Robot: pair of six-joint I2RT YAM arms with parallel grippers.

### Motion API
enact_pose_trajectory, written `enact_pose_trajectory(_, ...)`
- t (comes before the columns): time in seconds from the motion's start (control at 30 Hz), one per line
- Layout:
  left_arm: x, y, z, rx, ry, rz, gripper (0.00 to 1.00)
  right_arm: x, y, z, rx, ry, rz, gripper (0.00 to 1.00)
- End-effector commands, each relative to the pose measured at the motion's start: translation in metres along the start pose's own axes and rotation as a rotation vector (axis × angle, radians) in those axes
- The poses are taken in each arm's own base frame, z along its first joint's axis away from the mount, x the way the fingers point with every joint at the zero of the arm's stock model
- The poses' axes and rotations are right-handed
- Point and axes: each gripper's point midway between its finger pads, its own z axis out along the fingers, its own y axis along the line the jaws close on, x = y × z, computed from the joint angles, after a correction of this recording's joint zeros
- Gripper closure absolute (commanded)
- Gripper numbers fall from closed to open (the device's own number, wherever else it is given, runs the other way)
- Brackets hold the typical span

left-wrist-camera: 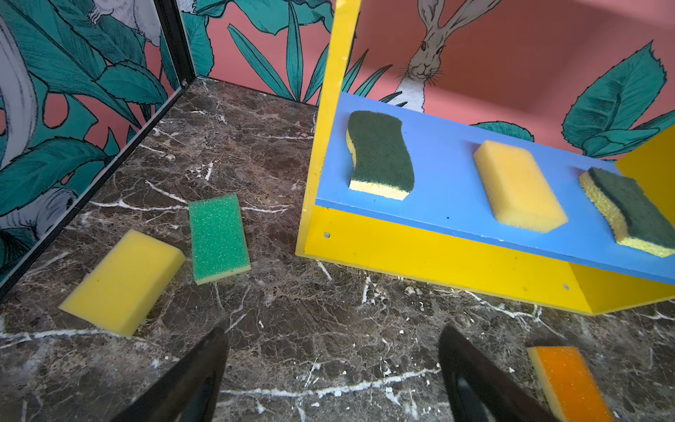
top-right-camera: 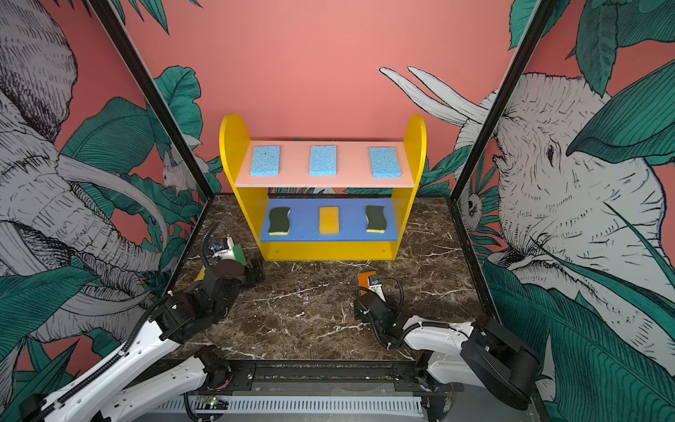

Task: Place and organize the cleaning sponges onto the shelf

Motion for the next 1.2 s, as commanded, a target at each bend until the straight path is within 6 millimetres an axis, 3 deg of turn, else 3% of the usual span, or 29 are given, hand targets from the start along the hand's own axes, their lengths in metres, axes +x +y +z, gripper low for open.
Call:
enact_pose_trajectory(0.0, -0.008, 0.002, -0.007, 0.002, -0.013, -0.020, 0.09, -0.012, -0.003, -0.004, 0.006, -0.077, 0.035, 0.03)
enact_pose_trajectory(0.17, -0.012, 0.003, -0.008, -0.010, -0.013, -0.003, 0.09, 0.002, -0.009, 0.003, 0.031, -0.053, 0.024, 0.03)
enact_pose_trajectory(0.27, -0.013, 0.000, -0.008, -0.003, -0.006, -0.005, 0.09, 0.013, -0.002, 0.014, 0.003, -0.048, 0.002, 0.05)
enact_pose_trajectory(0.5, -0.014, 0.003, -0.012, -0.013, -0.001, -0.016, 0.09, 0.016, 0.011, 0.024, -0.025, -0.068, -0.055, 0.10)
enact_pose_trajectory(0.77, -0.006, 0.011, -0.013, -0.013, -0.001, -0.059, 0.09, 0.021, -0.011, 0.015, 0.031, -0.098, -0.016, 0.29)
enact_pose_trajectory(1.0, -0.010, 0.011, -0.013, -0.023, -0.012, -0.034, 0.09, 0.009, -0.004, 0.009, 0.021, -0.126, -0.047, 0.35)
enact_pose_trajectory(1.17, -0.008, 0.013, -0.010, -0.036, -0.027, -0.024, 0.09, -0.018, -0.011, -0.001, 0.080, -0.211, -0.050, 0.37)
